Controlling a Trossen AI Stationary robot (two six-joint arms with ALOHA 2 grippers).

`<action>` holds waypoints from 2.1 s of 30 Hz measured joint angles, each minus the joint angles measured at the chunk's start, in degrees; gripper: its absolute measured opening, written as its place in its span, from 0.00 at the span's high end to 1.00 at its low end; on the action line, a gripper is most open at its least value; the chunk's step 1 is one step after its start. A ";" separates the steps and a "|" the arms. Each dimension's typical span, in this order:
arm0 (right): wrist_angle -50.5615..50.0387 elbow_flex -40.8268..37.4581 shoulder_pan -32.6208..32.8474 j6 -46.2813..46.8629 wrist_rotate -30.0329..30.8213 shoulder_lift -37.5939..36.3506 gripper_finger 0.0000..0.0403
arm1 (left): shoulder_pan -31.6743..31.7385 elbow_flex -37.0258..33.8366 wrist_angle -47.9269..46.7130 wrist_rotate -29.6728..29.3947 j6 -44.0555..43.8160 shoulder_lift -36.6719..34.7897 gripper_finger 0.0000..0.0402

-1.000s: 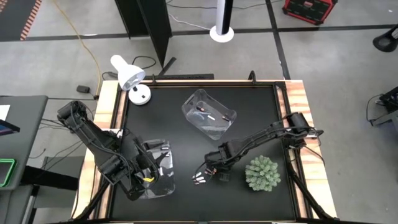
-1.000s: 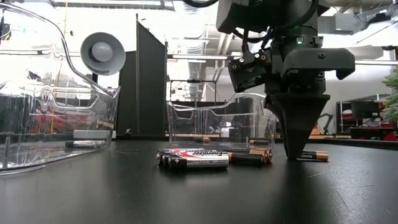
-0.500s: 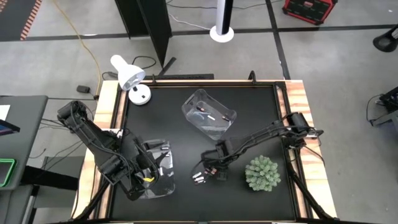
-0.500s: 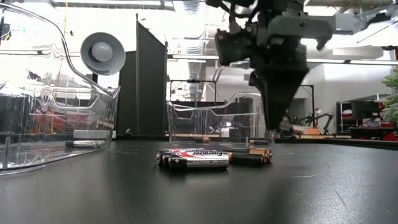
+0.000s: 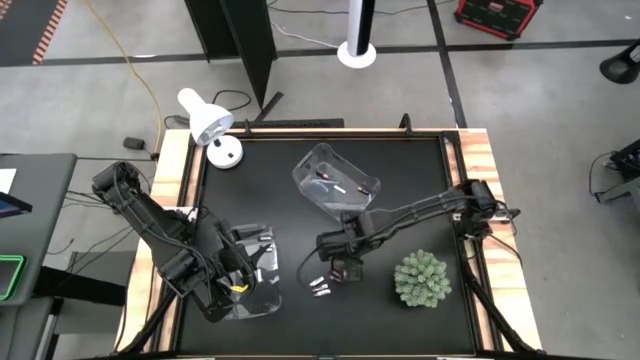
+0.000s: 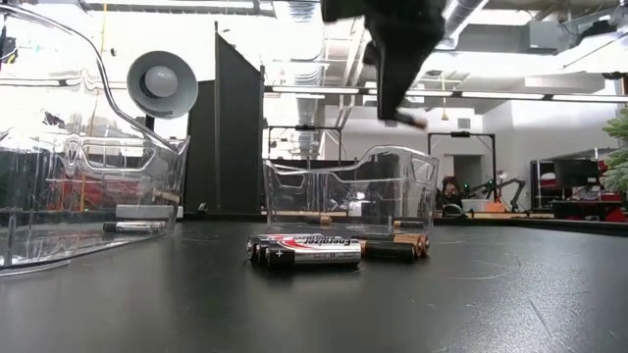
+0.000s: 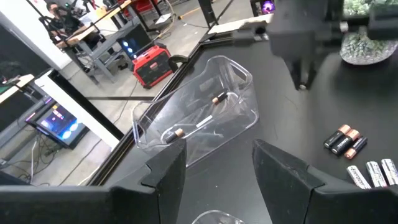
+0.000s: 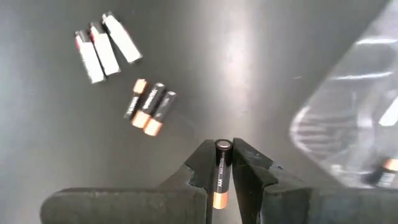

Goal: Sort batteries
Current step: Put the black battery into the top transparent bin

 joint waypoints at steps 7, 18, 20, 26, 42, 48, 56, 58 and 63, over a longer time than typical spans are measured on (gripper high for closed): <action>-7.20 6.83 -3.68 -2.95 6.06 -0.06 0.84 | 0.00 0.00 0.00 0.00 0.00 0.00 0.56; -6.61 6.96 -17.18 -11.35 6.18 -0.09 0.84 | 0.00 0.00 0.00 1.31 0.00 0.00 0.56; -4.99 5.43 -19.84 -12.34 6.06 -0.16 0.84 | 0.00 0.00 0.00 1.33 0.00 0.00 0.56; 2.83 -4.17 -25.89 -12.87 2.22 -0.07 0.84 | 0.00 0.00 0.02 1.36 -0.02 0.00 0.56; 15.33 -21.85 -29.52 -10.12 0.89 -0.07 0.84 | 0.00 0.00 0.01 1.36 -0.17 0.00 0.56; 17.30 -23.34 -29.48 -8.89 0.89 -0.02 0.82 | 0.00 0.00 0.02 1.34 -0.28 0.00 0.56; 17.13 -23.35 -29.40 -7.78 1.02 -0.02 0.65 | 0.00 0.00 0.00 1.33 -0.42 0.00 0.56; 17.21 -23.35 -29.37 -8.00 1.23 -0.02 0.59 | 0.00 0.00 0.00 1.33 -0.42 0.00 0.56; 19.21 -23.35 -28.43 -11.04 7.70 -2.42 0.50 | 0.00 0.00 -0.02 1.31 -0.42 0.00 0.56</action>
